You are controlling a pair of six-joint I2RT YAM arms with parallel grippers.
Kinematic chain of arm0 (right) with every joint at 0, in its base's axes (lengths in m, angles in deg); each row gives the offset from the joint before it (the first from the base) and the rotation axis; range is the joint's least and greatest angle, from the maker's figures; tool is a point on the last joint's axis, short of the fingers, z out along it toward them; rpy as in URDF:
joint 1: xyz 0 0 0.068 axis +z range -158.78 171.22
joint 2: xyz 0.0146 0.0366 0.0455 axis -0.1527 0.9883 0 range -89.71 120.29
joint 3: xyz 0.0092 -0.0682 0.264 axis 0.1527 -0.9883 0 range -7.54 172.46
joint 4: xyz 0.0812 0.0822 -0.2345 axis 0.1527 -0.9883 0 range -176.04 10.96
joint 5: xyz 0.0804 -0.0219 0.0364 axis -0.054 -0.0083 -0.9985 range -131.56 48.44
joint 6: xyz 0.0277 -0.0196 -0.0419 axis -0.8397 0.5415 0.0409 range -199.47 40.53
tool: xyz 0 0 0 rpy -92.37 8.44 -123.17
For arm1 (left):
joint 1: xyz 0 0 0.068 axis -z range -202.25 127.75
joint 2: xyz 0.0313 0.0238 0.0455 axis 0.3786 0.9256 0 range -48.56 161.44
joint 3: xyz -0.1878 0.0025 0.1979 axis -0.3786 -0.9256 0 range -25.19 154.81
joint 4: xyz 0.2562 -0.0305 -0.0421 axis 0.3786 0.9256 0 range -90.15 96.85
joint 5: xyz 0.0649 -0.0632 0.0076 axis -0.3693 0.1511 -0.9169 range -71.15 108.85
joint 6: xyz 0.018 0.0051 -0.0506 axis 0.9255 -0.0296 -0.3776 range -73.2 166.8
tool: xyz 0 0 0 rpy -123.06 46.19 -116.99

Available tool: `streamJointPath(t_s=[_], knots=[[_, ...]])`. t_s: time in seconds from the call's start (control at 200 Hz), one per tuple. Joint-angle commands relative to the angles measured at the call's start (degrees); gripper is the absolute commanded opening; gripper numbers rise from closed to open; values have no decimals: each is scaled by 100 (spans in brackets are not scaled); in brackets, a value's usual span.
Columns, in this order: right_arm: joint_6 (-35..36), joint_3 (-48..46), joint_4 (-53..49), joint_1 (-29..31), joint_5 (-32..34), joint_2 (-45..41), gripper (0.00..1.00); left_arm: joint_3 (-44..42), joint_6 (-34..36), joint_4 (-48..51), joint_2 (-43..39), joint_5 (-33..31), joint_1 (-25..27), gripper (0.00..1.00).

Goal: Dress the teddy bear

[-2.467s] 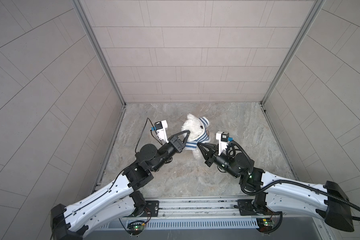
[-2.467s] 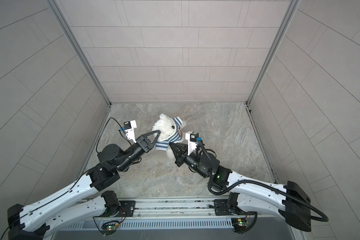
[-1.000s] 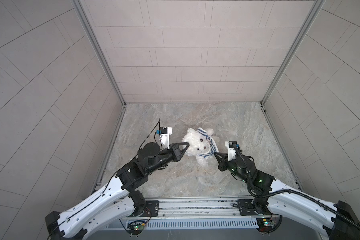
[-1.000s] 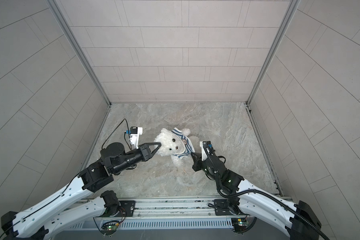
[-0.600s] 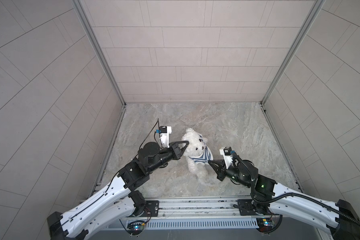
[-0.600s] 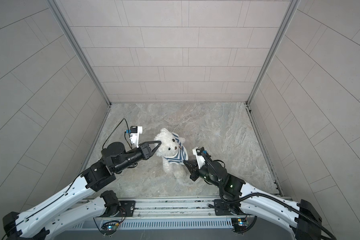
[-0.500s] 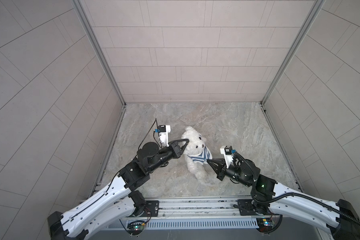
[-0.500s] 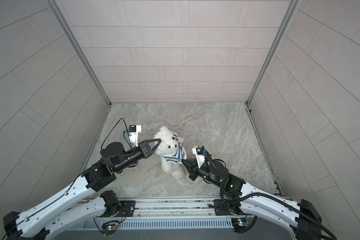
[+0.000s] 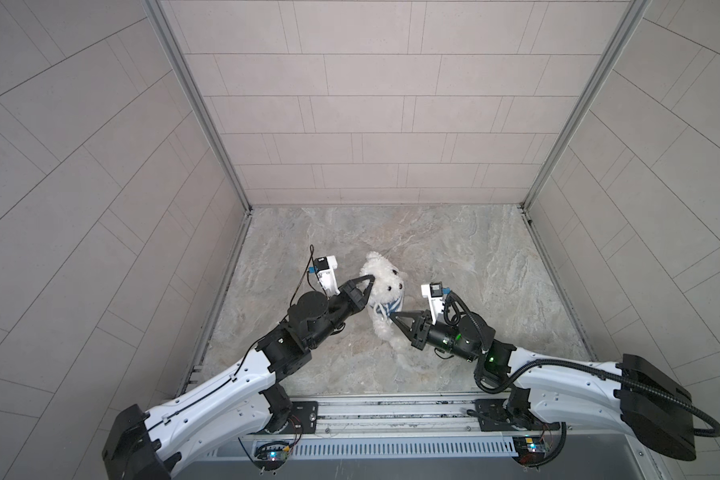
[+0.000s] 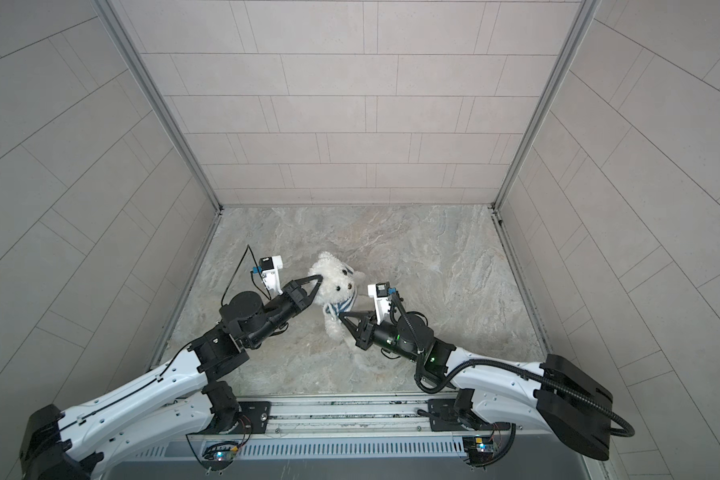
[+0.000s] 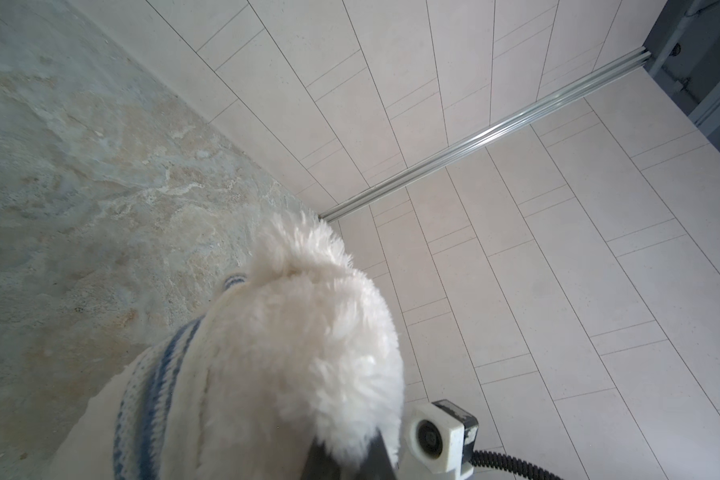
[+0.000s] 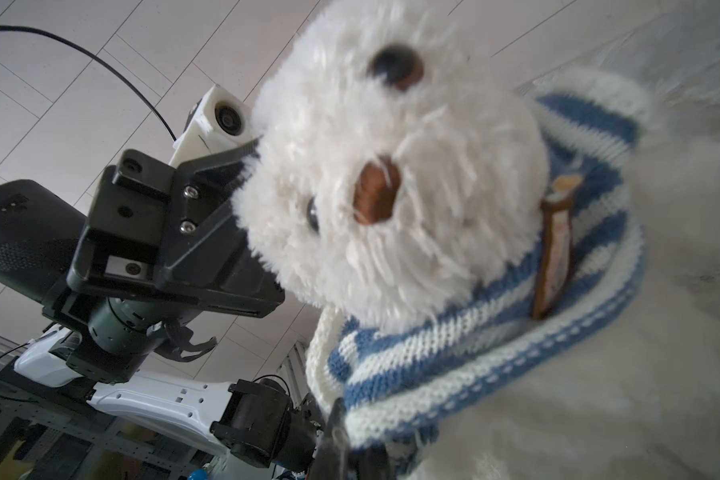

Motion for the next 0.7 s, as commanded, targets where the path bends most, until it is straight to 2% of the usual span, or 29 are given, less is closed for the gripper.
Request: streamJointPath(t_s=[0.0,0.135,0.385,0.496,0.561,0.626,0.691], knots=[[-746,4,1074,202,-63,178,4,50,-98,-747,109,-538,57,0],[-1121,-18,1603,341,7,437,3,4,-262,-1032,309,-788,43,0],[-1290,33,1791,474,253,617,4,77,-663,-1214,575,-995,32,0],[-1120,213,1252,537,226,473,4,66,-670,-1130,463,-1040,-1,0],[-860,262,477,557,252,347,4,57,-594,-1147,411,-898,-74,0],[-685,163,-433,567,449,214,4,104,-365,-1211,411,-546,-178,0],[-577,-160,-594,568,732,96,4,111,-122,-1681,519,181,-342,0]])
